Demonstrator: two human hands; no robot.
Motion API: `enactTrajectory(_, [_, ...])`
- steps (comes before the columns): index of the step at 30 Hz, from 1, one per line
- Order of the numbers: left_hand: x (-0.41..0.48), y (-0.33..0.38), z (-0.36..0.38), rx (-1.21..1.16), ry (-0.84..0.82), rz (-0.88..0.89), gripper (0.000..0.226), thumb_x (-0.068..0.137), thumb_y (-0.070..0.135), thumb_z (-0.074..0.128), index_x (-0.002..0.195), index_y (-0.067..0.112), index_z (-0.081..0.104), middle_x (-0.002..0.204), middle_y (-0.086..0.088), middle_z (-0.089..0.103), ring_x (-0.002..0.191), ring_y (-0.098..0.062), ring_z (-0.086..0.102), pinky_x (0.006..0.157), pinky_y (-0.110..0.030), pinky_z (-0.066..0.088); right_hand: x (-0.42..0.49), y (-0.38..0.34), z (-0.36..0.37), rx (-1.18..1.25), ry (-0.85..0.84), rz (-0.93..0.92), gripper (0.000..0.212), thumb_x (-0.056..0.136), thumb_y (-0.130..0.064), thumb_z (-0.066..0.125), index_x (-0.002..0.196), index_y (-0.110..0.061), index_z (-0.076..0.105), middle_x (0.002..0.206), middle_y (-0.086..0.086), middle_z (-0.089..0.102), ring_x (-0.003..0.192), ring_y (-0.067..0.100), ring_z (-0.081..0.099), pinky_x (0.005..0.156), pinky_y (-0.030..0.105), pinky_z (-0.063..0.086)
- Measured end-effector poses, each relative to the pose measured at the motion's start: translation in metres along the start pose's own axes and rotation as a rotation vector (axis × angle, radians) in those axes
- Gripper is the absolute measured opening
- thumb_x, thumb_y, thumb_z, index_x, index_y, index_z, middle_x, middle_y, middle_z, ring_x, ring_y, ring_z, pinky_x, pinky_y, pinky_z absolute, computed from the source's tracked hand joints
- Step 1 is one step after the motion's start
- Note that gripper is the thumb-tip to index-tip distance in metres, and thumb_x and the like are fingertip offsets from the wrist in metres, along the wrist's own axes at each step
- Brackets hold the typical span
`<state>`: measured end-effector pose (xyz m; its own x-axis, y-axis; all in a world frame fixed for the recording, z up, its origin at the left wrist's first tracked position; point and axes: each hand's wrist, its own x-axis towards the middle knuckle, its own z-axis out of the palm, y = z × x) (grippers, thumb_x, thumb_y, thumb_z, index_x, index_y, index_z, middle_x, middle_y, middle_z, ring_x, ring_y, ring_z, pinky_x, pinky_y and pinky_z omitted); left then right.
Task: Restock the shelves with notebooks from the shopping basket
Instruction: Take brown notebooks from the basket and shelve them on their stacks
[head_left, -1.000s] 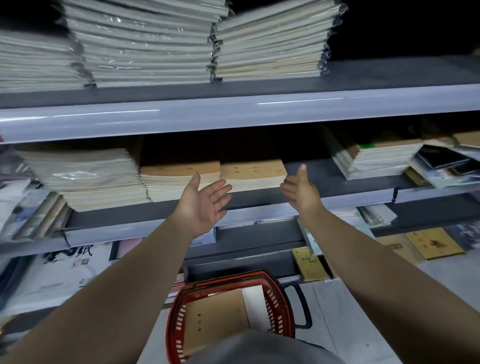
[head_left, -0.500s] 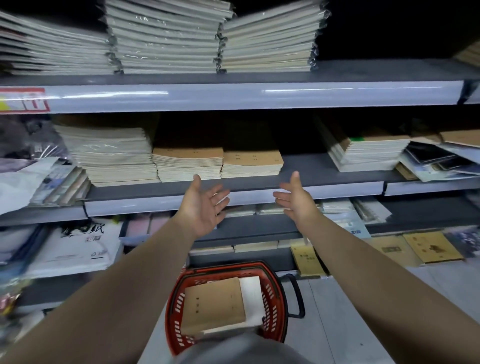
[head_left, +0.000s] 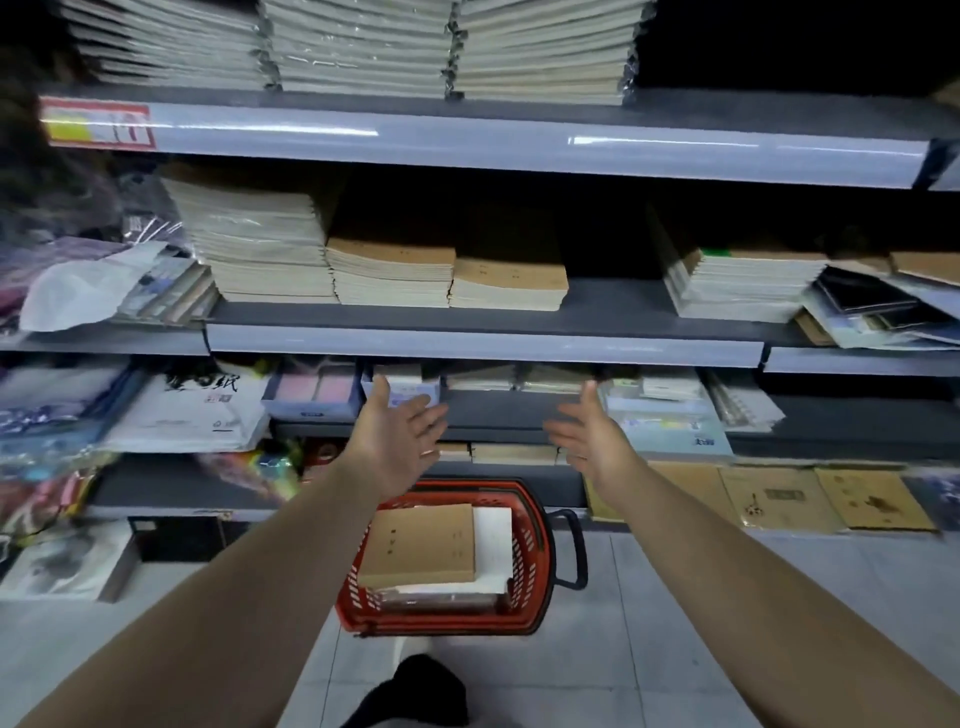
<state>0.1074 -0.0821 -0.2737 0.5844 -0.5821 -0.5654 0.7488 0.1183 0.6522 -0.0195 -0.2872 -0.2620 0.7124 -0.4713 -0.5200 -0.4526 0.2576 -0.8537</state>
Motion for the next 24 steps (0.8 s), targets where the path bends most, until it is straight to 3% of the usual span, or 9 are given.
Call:
enactTrajectory(5, [-0.009, -0.029, -0.03, -0.029, 0.088, -0.037, 0.089, 0.089, 0.077, 0.019, 0.152, 0.015, 0.027, 0.151, -0.007, 0.041, 0.143, -0.025, 0.03, 0.118, -0.048, 0.013, 0.002, 0.029, 0.011, -0.048, -0.033, 0.042, 0.076, 0.094, -0.066, 0.015, 0.142, -0.014, 0.043, 0.135, 0.01, 0.057, 0.119, 0.021, 0.054, 0.11, 0.041, 0.031])
enactTrajectory(9, [-0.002, -0.046, -0.048, -0.037, 0.132, -0.091, 0.091, 0.088, 0.078, 0.015, 0.153, 0.015, 0.027, 0.152, -0.007, 0.04, 0.143, -0.024, 0.031, 0.118, -0.048, 0.011, 0.008, 0.059, 0.022, -0.055, -0.04, 0.107, 0.078, 0.092, -0.069, 0.018, 0.141, -0.014, 0.045, 0.133, 0.012, 0.058, 0.112, 0.02, 0.055, 0.092, 0.029, 0.041])
enactTrajectory(14, [0.018, -0.056, -0.064, -0.006, 0.166, -0.142, 0.091, 0.088, 0.078, 0.014, 0.151, 0.013, 0.029, 0.152, -0.007, 0.04, 0.142, -0.023, 0.033, 0.118, -0.049, 0.011, 0.023, 0.087, 0.039, -0.095, -0.006, 0.189, 0.078, 0.092, -0.07, 0.018, 0.136, -0.014, 0.049, 0.129, 0.012, 0.061, 0.121, 0.025, 0.056, 0.112, 0.044, 0.031])
enactTrajectory(21, [0.06, -0.07, -0.088, 0.031, 0.192, -0.217, 0.089, 0.089, 0.077, 0.016, 0.152, 0.015, 0.026, 0.154, -0.007, 0.037, 0.143, -0.024, 0.032, 0.117, -0.05, 0.012, 0.053, 0.125, 0.068, -0.128, 0.058, 0.281, 0.079, 0.092, -0.072, 0.015, 0.133, -0.016, 0.053, 0.121, 0.007, 0.067, 0.115, 0.022, 0.059, 0.115, 0.053, 0.024])
enactTrajectory(24, [0.074, -0.088, -0.105, 0.06, 0.21, -0.262, 0.086, 0.09, 0.076, 0.018, 0.153, 0.017, 0.024, 0.157, -0.005, 0.03, 0.145, -0.025, 0.028, 0.117, -0.051, 0.012, 0.066, 0.156, 0.075, -0.138, 0.04, 0.314, 0.077, 0.093, -0.07, 0.016, 0.132, -0.016, 0.054, 0.122, 0.008, 0.065, 0.113, 0.022, 0.058, 0.114, 0.052, 0.028])
